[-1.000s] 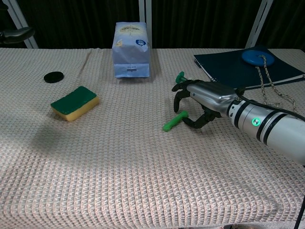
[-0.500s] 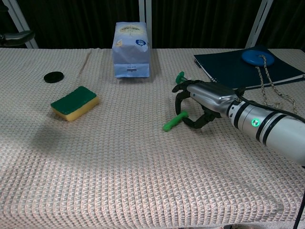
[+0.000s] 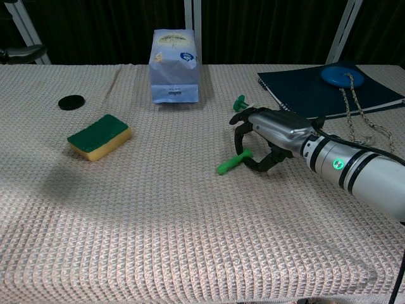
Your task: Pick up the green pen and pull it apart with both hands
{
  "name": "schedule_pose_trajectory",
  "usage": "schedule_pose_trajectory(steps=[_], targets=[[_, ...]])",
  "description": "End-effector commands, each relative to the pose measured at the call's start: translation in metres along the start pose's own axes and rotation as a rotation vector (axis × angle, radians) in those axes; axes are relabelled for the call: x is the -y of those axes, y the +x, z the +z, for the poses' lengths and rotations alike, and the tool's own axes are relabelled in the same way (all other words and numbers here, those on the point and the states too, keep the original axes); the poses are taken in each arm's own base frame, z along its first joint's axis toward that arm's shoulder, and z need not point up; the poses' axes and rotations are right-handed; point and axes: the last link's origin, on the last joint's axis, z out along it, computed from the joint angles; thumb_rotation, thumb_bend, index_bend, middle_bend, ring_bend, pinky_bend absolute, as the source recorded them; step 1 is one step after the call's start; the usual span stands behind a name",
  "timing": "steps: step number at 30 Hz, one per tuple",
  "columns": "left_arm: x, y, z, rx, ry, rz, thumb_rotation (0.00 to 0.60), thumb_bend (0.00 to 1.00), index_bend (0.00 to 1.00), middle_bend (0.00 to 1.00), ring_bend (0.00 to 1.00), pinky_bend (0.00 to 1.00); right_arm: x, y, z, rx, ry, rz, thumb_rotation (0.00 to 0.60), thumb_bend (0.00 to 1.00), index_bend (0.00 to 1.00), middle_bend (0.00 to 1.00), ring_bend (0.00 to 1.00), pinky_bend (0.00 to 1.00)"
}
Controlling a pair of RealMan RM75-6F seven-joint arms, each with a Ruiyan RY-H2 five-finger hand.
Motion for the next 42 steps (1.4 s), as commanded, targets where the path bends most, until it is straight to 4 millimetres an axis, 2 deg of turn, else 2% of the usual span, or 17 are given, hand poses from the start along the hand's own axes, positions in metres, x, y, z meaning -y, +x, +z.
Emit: schedule_pose_trajectory(steps=[1, 12, 17, 24, 27, 30, 33, 36, 42], targets=[[0.000, 0.000, 0.000, -0.001, 0.001, -0.001, 0.482, 0.20, 0.10, 0.14, 0.09, 0.16, 0.000, 0.000, 0.000, -0.003, -0.001, 0.000, 0.600, 0.44, 0.54, 0.10, 0.00, 0.00], [0.003, 0.002, -0.002, -0.007, 0.006, -0.006, 0.484, 0.20, 0.10, 0.14, 0.09, 0.16, -0.001, 0.012, -0.002, -0.042, 0.006, -0.007, 0.600, 0.45, 0.58, 0.11, 0.00, 0.00], [0.005, 0.000, -0.004, 0.004, 0.015, -0.040, 0.485, 0.20, 0.10, 0.14, 0.09, 0.16, 0.002, 0.033, -0.005, -0.096, 0.027, -0.027, 0.600, 0.44, 0.58, 0.11, 0.00, 0.00], [0.008, -0.011, 0.000, 0.050, 0.035, -0.242, 0.489, 0.20, 0.10, 0.14, 0.10, 0.17, 0.007, 0.073, -0.008, -0.173, 0.047, -0.070, 0.600, 0.44, 0.59, 0.11, 0.00, 0.00], [0.008, -0.025, 0.004, 0.078, 0.049, -0.369, 0.488, 0.20, 0.12, 0.17, 0.12, 0.19, 0.009, 0.095, -0.006, -0.210, 0.049, -0.090, 0.600, 0.44, 0.59, 0.11, 0.00, 0.00], [0.003, -0.047, 0.007, 0.130, 0.067, -0.507, 0.488, 0.23, 0.13, 0.20, 0.14, 0.20, 0.012, 0.121, -0.002, -0.248, 0.057, -0.114, 0.600, 0.44, 0.60, 0.11, 0.00, 0.00], [-0.005, -0.076, 0.008, 0.206, 0.071, -0.573, 0.490, 0.24, 0.14, 0.21, 0.14, 0.20, 0.018, 0.150, 0.000, -0.290, 0.069, -0.138, 0.600, 0.44, 0.60, 0.11, 0.00, 0.00], [-0.017, -0.096, 0.010, 0.268, 0.081, -0.688, 0.491, 0.24, 0.15, 0.21, 0.14, 0.21, 0.025, 0.169, 0.001, -0.320, 0.081, -0.148, 0.600, 0.44, 0.60, 0.11, 0.00, 0.00], [-0.040, -0.121, 0.016, 0.362, 0.111, -0.934, 0.495, 0.24, 0.16, 0.21, 0.14, 0.23, 0.037, 0.184, 0.001, -0.334, 0.107, -0.147, 0.600, 0.44, 0.60, 0.12, 0.00, 0.00]])
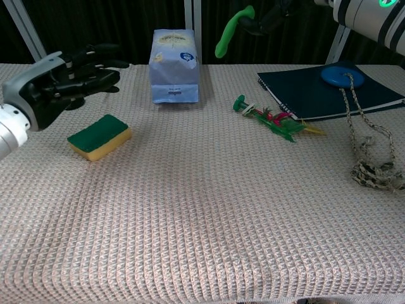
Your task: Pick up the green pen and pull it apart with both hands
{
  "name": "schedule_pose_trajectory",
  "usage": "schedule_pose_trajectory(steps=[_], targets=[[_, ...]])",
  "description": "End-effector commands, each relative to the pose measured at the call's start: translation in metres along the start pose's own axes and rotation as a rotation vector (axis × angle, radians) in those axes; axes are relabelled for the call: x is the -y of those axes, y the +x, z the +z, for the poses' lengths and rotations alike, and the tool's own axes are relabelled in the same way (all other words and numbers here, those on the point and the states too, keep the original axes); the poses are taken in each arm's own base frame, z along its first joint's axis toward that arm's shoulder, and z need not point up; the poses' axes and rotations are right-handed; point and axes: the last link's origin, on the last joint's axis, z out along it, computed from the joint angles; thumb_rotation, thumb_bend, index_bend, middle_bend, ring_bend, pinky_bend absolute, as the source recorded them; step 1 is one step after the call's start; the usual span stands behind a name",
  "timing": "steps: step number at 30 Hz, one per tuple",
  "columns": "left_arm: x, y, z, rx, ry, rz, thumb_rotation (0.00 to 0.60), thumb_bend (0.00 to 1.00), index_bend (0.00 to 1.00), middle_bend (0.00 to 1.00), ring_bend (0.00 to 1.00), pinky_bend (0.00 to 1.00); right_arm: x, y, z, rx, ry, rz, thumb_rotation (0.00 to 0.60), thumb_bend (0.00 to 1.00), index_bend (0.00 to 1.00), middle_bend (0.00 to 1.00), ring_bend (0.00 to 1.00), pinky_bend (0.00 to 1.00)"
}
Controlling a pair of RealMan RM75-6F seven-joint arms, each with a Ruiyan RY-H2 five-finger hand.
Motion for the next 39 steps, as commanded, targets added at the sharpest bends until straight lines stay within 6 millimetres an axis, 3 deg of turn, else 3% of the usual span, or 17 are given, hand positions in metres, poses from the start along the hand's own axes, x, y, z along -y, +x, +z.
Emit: schedule_pose_trajectory(steps=[1, 6, 14, 19, 39], targets=[[0.000, -0.033, 0.012, 0.096, 0.030, -0.193, 0.504, 0.25, 0.16, 0.21, 0.14, 0.24, 0.004, 0.004, 0.003, 0.000, 0.014, 0.007, 0.600, 0.44, 0.60, 0.12, 0.00, 0.00], [-0.006, -0.049, 0.019, 0.148, 0.027, -0.332, 0.591, 0.26, 0.18, 0.21, 0.15, 0.26, 0.012, 0.004, 0.002, -0.001, 0.041, 0.011, 0.600, 0.44, 0.61, 0.12, 0.00, 0.00], [-0.013, -0.057, 0.025, 0.144, 0.047, -0.502, 0.600, 0.27, 0.30, 0.34, 0.26, 0.39, 0.020, 0.001, 0.003, -0.008, 0.067, 0.015, 0.600, 0.44, 0.61, 0.12, 0.00, 0.00], [-0.015, -0.062, 0.025, 0.158, 0.076, -0.604, 0.600, 0.29, 0.35, 0.38, 0.32, 0.45, 0.023, -0.004, 0.006, 0.005, 0.071, 0.019, 0.600, 0.44, 0.62, 0.12, 0.00, 0.00], [-0.013, -0.076, 0.028, 0.204, 0.109, -0.594, 0.600, 0.33, 0.44, 0.41, 0.35, 0.48, 0.041, -0.014, 0.017, 0.007, 0.105, 0.025, 0.600, 0.43, 0.62, 0.12, 0.00, 0.00]])
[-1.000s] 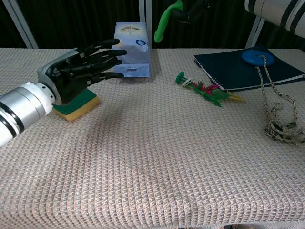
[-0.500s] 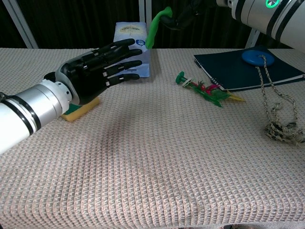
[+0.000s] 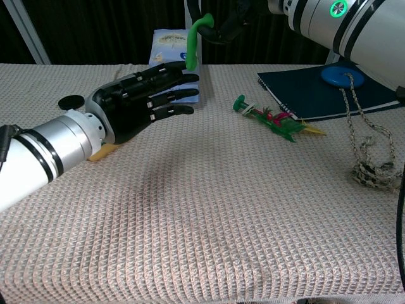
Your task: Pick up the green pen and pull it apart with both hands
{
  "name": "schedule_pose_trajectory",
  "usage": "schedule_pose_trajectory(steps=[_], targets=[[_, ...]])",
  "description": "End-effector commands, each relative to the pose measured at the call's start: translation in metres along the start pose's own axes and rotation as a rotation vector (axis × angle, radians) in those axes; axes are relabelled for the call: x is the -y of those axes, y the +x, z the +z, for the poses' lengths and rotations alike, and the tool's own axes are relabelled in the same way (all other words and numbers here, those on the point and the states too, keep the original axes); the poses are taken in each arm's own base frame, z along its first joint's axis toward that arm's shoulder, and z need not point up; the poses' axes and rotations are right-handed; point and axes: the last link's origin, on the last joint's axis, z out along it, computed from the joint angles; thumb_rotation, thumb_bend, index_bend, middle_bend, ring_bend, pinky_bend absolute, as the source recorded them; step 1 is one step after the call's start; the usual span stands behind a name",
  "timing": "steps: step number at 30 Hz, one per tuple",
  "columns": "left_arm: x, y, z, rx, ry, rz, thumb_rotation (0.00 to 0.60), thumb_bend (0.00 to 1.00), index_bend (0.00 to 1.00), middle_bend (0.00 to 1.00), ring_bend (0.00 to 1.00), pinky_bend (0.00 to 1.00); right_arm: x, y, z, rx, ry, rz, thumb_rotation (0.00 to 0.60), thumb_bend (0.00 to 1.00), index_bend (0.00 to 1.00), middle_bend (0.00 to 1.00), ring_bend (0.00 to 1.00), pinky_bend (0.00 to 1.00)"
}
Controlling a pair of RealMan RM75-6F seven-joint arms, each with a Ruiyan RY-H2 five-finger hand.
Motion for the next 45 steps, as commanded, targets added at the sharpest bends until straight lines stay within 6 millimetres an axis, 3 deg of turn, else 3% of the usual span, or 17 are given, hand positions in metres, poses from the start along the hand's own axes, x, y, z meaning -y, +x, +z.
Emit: schedule_pose_trajectory(steps=[1, 45], targets=[[0.0002, -0.0001, 0.0005, -0.001, 0.000, 0.001, 0.600, 0.33, 0.44, 0.41, 0.35, 0.48, 0.0016, -0.0012, 0.0010, 0.002, 0.004, 0.001, 0.600, 0.43, 0.62, 0.12, 0.00, 0.00], [0.0031, 0.0053, 0.0024, -0.024, 0.020, 0.006, 0.600, 0.33, 0.52, 0.44, 0.37, 0.49, 0.0043, -0.0103, 0.0007, 0.025, 0.012, 0.012, 0.600, 0.43, 0.62, 0.13, 0.00, 0.00]])
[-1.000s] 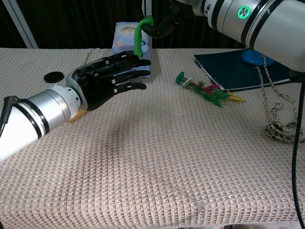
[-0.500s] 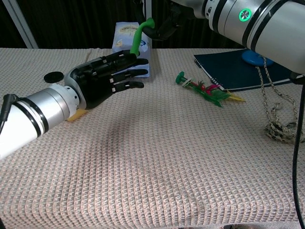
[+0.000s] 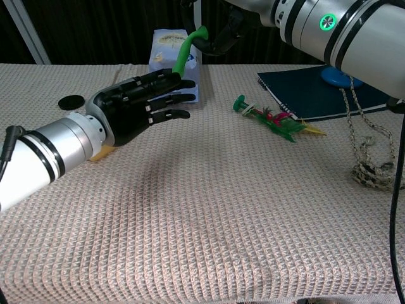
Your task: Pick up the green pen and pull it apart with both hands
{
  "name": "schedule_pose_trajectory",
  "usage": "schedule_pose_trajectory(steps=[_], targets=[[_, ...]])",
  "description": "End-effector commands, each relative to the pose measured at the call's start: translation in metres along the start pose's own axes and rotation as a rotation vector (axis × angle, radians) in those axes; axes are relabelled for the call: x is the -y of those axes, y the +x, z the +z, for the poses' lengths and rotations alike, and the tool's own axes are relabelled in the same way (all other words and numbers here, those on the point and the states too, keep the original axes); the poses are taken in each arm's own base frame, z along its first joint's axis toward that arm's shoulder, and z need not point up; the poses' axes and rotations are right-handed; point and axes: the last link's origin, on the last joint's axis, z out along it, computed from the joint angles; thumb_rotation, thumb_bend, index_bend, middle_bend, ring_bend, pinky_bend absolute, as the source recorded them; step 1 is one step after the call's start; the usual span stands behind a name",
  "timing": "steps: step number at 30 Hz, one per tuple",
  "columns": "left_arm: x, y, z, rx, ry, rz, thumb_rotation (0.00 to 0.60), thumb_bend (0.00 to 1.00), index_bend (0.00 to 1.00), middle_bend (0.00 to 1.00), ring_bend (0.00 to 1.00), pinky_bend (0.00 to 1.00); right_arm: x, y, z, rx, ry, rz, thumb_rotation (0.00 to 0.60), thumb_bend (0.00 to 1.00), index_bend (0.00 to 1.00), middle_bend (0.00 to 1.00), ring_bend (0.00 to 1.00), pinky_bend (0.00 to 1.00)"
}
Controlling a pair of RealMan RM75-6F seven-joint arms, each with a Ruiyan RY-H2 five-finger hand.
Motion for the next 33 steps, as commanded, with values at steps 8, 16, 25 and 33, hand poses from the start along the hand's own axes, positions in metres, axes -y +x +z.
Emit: schedule_pose_trajectory(steps=[8, 16, 25, 33], targets=[[0.001, 0.001, 0.000, -0.001, 0.001, -0.009, 0.600, 0.34, 0.53, 0.44, 0.37, 0.49, -0.001, -0.001, -0.001, 0.001, -0.003, 0.002, 0.600, 0.43, 0.62, 0.13, 0.00, 0.00], [0.000, 0.003, -0.001, -0.006, 0.001, -0.007, 0.600, 0.34, 0.55, 0.45, 0.38, 0.50, -0.001, -0.003, -0.003, 0.004, -0.005, 0.005, 0.600, 0.43, 0.62, 0.13, 0.00, 0.00], [-0.003, 0.008, 0.000, -0.024, -0.009, 0.016, 0.600, 0.34, 0.56, 0.45, 0.38, 0.50, -0.003, -0.004, -0.005, -0.001, -0.018, 0.016, 0.600, 0.43, 0.62, 0.13, 0.00, 0.00], [-0.020, 0.021, -0.005, -0.070, -0.034, 0.130, 0.600, 0.35, 0.57, 0.45, 0.38, 0.50, -0.003, -0.011, -0.013, -0.003, -0.038, 0.046, 0.600, 0.43, 0.62, 0.13, 0.00, 0.00]])
